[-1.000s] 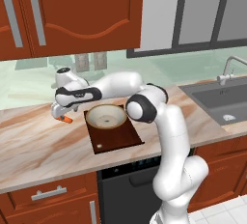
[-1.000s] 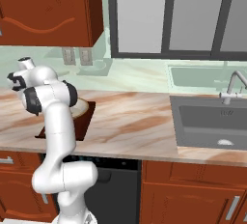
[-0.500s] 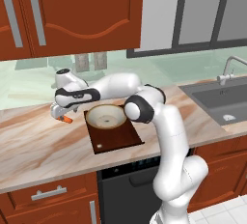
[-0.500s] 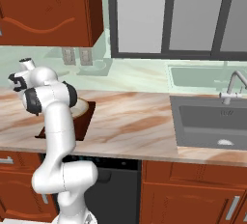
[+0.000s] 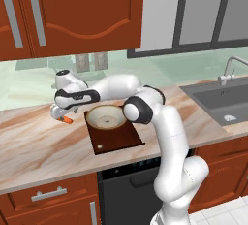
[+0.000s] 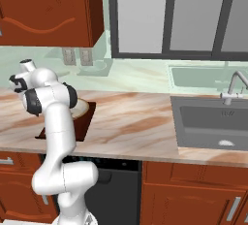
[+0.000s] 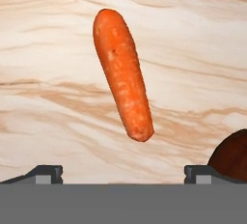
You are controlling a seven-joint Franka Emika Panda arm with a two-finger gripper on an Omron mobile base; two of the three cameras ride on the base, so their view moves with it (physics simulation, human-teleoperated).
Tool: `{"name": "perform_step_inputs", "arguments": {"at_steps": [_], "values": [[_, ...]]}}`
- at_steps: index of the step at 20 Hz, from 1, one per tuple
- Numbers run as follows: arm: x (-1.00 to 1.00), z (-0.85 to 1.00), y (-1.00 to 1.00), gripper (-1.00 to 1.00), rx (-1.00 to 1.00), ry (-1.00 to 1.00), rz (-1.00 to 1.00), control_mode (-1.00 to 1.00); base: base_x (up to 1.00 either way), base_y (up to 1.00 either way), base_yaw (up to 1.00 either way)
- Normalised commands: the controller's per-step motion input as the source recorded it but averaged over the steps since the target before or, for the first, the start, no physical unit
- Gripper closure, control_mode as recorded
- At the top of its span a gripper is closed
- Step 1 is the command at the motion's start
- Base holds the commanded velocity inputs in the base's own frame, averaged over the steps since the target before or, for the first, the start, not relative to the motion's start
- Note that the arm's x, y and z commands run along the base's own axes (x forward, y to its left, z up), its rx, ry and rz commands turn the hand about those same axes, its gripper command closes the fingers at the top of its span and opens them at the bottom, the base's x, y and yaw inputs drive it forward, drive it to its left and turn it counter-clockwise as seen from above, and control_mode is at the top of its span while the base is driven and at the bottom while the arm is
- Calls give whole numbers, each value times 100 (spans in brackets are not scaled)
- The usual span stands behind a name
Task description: Place the two vegetables and bowl onto the tray for setting up a vegetable dip station.
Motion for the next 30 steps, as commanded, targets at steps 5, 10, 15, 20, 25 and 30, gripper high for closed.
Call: {"name": "perform_step_inputs", "arguments": {"at_steps": [5,10,15,20,25,30], "values": [[0,-7,1,-100,0,-2,-3,-100,0,0,0],[0,-6,4,-100,0,-3,-2,-100,0,0,0],[0,-6,3,-100,0,-1,-1,-100,0,0,0],[0,-5,2,-100,0,-1,0,-100,0,0,0],[0,-4,1,-100,0,0,-1,-100,0,0,0],[3,-3,0,-100,0,0,0,-100,0,0,0]]}}
